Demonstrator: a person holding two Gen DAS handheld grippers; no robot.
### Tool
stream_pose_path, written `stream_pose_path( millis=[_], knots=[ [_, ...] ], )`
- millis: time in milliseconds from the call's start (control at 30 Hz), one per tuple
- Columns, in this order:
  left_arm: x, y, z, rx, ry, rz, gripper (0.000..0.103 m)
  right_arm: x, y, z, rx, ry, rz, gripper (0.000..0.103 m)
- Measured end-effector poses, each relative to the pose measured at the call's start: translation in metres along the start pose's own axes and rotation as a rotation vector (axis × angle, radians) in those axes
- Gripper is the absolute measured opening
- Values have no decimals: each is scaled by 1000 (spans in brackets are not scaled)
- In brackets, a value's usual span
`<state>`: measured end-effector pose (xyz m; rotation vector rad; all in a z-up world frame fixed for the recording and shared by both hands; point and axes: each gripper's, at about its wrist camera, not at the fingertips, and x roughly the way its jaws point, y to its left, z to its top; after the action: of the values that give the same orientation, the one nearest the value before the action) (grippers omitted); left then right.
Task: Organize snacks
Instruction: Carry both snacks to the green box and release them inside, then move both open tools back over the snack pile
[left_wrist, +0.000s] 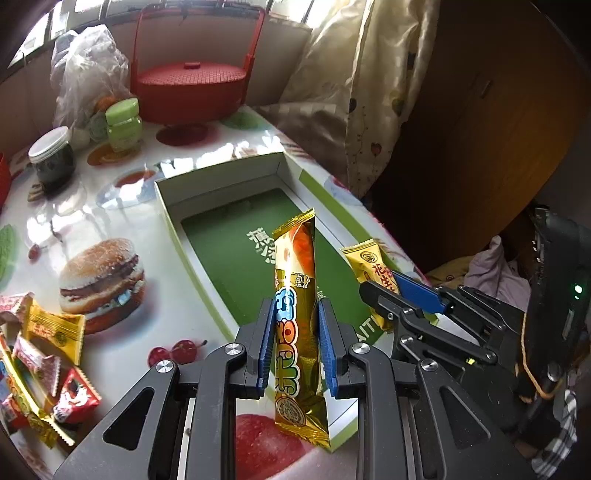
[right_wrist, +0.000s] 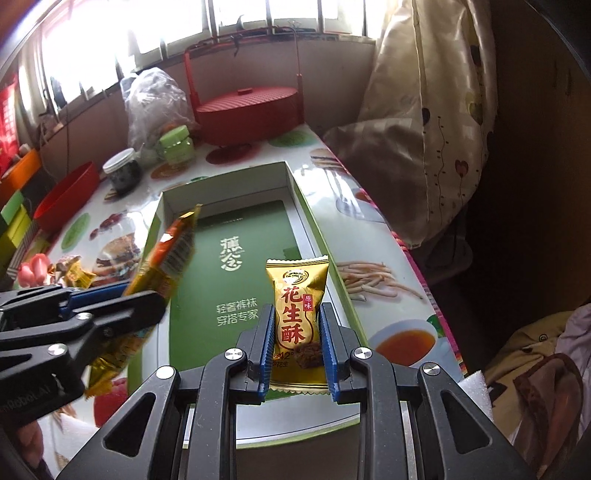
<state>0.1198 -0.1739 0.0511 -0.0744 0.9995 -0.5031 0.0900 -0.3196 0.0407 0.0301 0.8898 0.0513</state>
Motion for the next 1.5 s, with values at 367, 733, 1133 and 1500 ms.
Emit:
stream_pose_path(
  millis=[367,733,1133,1500],
  knots=[
    [20,0,-3,-9,50,0,24,10,-3,-2,10,20,8,23],
    [21,2,-6,-15,69,-18,27,7,-4,-3,23,5,-5,31],
    [-4,6,-13,-35,27,-25,46,-8,-4,-7,41,-18,-34,39],
    [-44,15,-29,-24,-48,24,46,-32,13,-9,54,-63,-21,47]
  ],
)
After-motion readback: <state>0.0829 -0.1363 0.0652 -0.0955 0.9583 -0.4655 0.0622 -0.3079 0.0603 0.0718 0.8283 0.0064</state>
